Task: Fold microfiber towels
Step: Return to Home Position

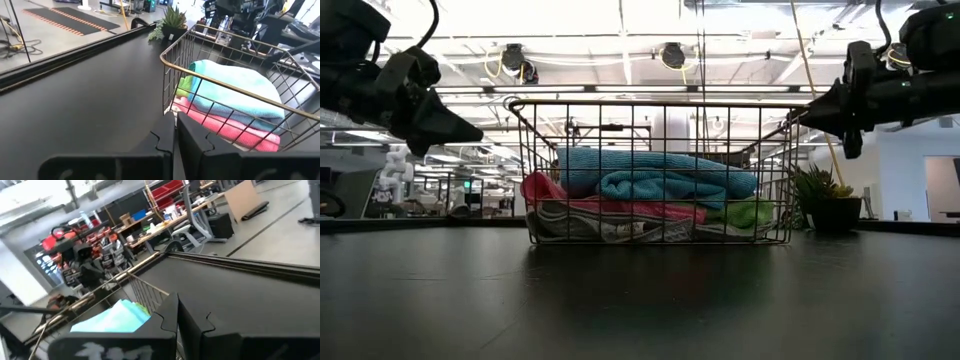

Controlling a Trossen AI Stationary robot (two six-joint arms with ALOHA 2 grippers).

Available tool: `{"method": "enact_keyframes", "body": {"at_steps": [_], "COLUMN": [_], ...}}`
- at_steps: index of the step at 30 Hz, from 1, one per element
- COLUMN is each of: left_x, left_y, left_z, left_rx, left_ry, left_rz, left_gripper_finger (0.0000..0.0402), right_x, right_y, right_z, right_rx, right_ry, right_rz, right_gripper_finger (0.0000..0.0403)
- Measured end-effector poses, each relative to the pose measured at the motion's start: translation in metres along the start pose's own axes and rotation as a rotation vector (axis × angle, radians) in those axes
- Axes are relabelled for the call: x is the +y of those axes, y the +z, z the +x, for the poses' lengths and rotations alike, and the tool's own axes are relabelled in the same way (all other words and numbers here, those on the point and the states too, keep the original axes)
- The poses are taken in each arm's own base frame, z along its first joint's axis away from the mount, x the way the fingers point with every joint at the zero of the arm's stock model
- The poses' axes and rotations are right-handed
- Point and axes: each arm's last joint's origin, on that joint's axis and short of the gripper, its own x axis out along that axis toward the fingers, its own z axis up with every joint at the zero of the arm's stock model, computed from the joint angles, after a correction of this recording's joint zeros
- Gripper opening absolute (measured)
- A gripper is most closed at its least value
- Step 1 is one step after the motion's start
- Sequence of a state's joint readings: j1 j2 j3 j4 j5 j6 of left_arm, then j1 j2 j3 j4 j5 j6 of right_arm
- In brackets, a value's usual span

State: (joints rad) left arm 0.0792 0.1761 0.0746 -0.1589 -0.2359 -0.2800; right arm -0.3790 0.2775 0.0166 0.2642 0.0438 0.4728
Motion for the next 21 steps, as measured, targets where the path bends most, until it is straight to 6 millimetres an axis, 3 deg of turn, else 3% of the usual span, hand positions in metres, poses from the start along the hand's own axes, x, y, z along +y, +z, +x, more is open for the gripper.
{"method": "enact_keyframes", "body": {"at_steps": [7,21], "left_x": [0.0,0.0], "left_y": [0.0,-0.0001], "left_z": [0.0,0.0], "left_rx": [0.001,0.001], "left_ry": [0.0,0.0], "left_rz": [-0.012,-0.012], "left_gripper_finger": [0.0021,0.0021], "right_x": [-0.0005,-0.0005], "right_y": [-0.0007,-0.0007], "right_z": [0.0001,0.0], "right_rx": [0.005,0.005], "right_ry": [-0.009,-0.009], "right_rz": [-0.102,-0.069], "right_gripper_finger": [0.0,0.0]}}
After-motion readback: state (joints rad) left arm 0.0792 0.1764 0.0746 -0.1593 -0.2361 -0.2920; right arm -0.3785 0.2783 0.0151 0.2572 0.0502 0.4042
